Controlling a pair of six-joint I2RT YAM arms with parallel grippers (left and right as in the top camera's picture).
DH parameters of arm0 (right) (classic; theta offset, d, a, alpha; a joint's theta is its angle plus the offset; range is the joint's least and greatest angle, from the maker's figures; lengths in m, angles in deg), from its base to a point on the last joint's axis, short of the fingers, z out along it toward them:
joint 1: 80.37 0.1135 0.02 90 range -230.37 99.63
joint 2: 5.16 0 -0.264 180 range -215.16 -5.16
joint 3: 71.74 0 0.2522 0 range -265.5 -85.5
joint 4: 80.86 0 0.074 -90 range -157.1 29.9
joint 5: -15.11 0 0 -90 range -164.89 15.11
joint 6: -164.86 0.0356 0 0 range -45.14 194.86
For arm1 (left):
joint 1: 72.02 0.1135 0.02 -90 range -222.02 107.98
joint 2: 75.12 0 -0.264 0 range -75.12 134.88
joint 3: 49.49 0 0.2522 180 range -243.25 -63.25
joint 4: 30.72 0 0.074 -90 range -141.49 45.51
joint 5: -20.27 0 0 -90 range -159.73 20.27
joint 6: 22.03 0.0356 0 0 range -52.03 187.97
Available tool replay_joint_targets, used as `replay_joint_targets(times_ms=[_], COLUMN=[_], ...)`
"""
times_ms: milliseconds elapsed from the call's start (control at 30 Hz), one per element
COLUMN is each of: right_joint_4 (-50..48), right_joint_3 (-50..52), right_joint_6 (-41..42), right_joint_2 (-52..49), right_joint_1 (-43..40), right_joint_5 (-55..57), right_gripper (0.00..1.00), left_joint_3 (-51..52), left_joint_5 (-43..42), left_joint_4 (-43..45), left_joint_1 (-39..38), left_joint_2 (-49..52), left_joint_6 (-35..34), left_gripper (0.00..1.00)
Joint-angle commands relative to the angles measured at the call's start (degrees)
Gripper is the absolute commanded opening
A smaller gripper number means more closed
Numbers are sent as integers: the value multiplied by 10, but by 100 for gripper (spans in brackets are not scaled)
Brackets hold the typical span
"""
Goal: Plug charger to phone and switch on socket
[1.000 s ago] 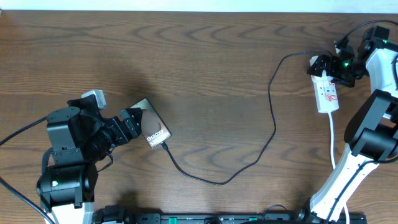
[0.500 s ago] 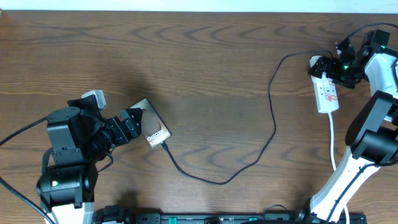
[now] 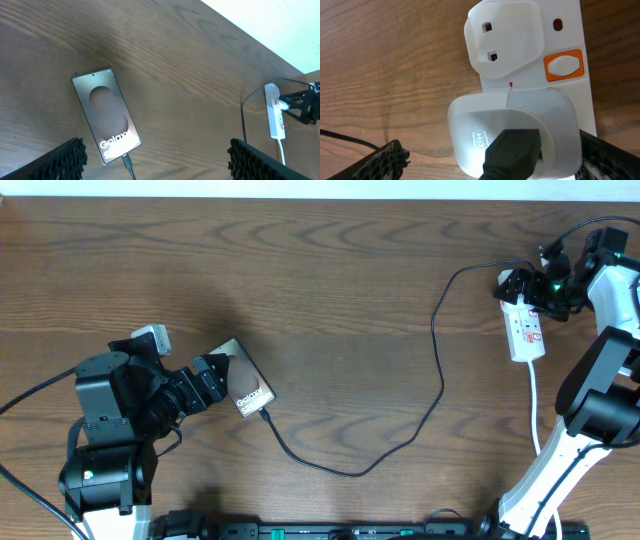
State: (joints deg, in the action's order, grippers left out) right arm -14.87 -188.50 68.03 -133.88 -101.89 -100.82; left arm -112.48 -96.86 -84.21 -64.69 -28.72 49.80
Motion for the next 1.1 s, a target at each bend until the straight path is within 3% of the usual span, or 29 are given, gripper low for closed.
replay_joint_targets(times_ms=[0, 333, 1067], right_joint_4=[36, 28, 65], right_joint_3=[32, 22, -27], right_joint_6=[27, 66, 66], right_joint_2=[-29, -29, -29], right_joint_1=[51, 49, 46], right_joint_5=[-106, 22, 23], right_gripper=[99, 96, 97], left_joint_3=[-7, -7, -7], left_joint_5=[-8, -7, -7], left_joint_4=[-2, -5, -19], left_joint_1=[0, 0, 0], left_joint_2=[-1, -1, -1], left_joint_6=[1, 1, 1], left_gripper=[89, 89, 89])
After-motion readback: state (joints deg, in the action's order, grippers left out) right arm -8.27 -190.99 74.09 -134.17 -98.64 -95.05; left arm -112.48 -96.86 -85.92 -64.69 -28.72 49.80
